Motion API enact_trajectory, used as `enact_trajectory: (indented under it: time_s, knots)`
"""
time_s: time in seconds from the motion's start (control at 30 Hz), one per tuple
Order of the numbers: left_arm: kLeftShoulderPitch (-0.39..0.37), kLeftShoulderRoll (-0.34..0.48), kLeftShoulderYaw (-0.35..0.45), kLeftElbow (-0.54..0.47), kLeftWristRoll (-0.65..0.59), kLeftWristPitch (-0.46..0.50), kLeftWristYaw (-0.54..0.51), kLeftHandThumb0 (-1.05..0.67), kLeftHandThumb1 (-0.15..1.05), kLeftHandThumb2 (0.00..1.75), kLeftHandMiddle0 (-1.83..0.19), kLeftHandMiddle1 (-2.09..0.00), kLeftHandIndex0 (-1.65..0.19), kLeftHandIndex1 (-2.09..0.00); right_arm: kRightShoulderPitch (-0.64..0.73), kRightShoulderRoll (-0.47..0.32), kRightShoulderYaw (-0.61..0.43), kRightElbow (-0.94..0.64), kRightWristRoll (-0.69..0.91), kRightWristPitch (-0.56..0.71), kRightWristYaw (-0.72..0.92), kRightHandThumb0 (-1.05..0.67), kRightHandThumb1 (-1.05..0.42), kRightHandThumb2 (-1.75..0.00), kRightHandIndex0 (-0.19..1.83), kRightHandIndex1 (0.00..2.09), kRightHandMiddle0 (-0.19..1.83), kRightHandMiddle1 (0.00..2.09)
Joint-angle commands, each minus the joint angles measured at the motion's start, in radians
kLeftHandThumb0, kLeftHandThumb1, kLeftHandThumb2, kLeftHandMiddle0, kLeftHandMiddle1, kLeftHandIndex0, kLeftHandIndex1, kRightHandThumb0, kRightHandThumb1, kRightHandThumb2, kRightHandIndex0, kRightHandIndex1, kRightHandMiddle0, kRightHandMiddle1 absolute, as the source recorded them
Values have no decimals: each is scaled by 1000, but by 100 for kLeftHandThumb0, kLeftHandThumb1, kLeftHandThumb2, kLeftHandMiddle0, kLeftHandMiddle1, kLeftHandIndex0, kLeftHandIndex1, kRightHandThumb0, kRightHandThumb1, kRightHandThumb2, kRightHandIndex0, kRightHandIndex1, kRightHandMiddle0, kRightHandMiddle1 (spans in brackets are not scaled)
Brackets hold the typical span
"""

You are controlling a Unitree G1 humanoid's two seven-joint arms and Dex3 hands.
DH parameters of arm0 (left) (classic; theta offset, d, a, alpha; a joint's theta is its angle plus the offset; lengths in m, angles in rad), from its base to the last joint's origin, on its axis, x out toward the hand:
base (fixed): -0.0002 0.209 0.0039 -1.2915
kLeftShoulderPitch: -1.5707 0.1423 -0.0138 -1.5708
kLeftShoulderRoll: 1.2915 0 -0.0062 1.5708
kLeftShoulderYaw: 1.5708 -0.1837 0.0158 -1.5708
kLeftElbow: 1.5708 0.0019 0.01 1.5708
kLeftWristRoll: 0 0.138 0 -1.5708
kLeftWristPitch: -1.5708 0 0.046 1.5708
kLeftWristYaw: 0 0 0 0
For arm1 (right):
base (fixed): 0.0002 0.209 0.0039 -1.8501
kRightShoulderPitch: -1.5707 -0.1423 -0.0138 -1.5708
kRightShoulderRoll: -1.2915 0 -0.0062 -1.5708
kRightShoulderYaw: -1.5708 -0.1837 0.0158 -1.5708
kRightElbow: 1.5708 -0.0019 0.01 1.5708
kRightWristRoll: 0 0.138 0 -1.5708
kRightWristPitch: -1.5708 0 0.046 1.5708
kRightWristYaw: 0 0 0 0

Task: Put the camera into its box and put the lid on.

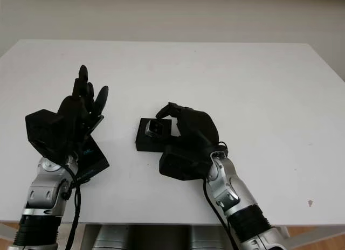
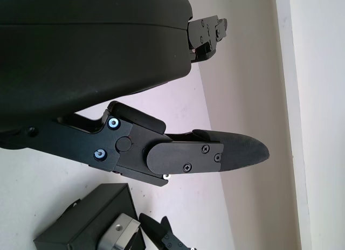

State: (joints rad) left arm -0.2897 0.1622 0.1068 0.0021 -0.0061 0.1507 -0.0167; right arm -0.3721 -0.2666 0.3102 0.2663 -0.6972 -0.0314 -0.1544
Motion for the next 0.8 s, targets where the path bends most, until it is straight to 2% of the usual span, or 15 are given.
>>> enact_trajectory:
  time_s: [0.0,0.43,0.77]
  knots:
    - [-4,1,6,-18,-1,-9,2,-76,105,41,19,0,19,0,-9,-12,-3,28,7,-7,-6,-52,-87,-5,45,18,53,100]
    - [-5,-1,2,-15,9,-18,11,-77,105,40,19,0,19,0,-17,-32,2,60,14,-65,-5,-51,-86,-5,42,15,51,104]
    - [-7,-2,4,-15,9,-26,18,-76,105,40,19,0,19,0,-22,-47,-5,77,29,-116,-26,-41,-88,-5,42,16,51,118]
